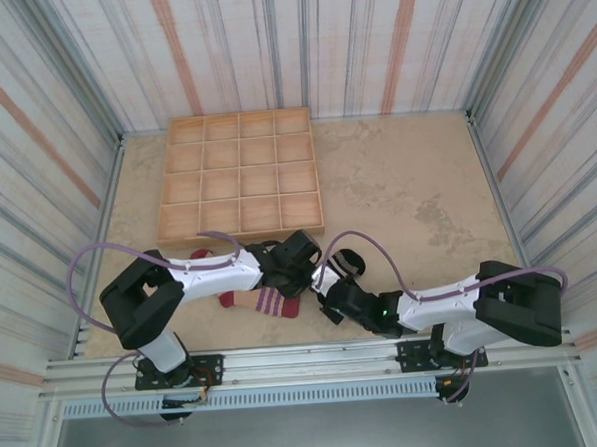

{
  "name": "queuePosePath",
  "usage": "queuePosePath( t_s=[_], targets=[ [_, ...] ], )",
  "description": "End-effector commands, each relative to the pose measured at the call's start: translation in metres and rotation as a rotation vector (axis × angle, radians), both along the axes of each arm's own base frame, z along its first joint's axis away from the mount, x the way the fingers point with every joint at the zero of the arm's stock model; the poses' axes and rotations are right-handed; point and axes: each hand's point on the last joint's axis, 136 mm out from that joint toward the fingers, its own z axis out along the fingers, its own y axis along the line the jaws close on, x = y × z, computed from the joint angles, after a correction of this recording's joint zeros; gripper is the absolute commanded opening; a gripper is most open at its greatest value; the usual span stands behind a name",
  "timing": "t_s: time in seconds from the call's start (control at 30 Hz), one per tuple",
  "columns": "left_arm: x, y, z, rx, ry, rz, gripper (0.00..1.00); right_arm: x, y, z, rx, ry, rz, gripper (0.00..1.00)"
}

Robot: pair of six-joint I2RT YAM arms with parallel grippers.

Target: Roll the socks

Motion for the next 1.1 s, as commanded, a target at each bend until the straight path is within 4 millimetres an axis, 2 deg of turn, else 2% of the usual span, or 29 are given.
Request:
queuePosePath(
  t_s=[0.0,0.13,0.2,0.37,0.5,0.57,0.6,0.63,0.7,0.83,0.97,1.07],
  targets=[
    [-0.003,-0.009,0.001,-0.047,-0.001,-0.038,0.0,-0.003,-0.011,-0.018,-0.055,0.055,-0.042,0.2],
    [0.0,-0.014,0.002,-0.091,-0.022,-0.034,0.0,-0.01,-0.012,-0.022,-0.031,0.109,-0.048,0.0],
    [0.002,-0.014,0.004,-0.094,-0.034,-0.04,0.01,-0.015,-0.013,-0.027,-0.014,0.163,-0.046,0.0],
    [0.005,-0.015,0.007,-0.083,-0.057,-0.057,0.11,-0.024,-0.018,-0.042,0.046,0.289,-0.075,0.0],
    [0.004,-0.016,0.005,-0.09,-0.051,-0.063,0.12,-0.027,-0.022,-0.049,0.071,0.348,-0.096,0.0],
    [0.004,-0.016,0.005,-0.091,-0.046,-0.073,0.23,-0.027,-0.023,-0.05,0.078,0.361,-0.102,0.0],
    [0.005,-0.015,0.006,-0.088,-0.053,-0.071,0.39,-0.026,-0.024,-0.049,0.085,0.366,-0.108,0.0],
    [0.006,-0.015,0.008,-0.087,-0.063,-0.074,0.49,-0.026,-0.024,-0.048,0.092,0.374,-0.11,0.0],
    [0.009,-0.013,0.015,-0.082,-0.087,-0.076,0.6,-0.027,-0.026,-0.048,0.104,0.391,-0.119,0.0],
    [0.021,-0.013,0.036,-0.054,-0.155,-0.158,0.69,-0.028,-0.03,-0.05,0.117,0.408,-0.127,0.0],
    [0.033,-0.008,0.053,0.041,-0.19,-0.337,0.7,-0.03,-0.03,-0.052,0.138,0.436,-0.124,0.0],
    [0.037,-0.008,0.053,0.058,-0.21,-0.462,0.69,-0.031,-0.029,-0.054,0.149,0.458,-0.116,0.0]
  ],
)
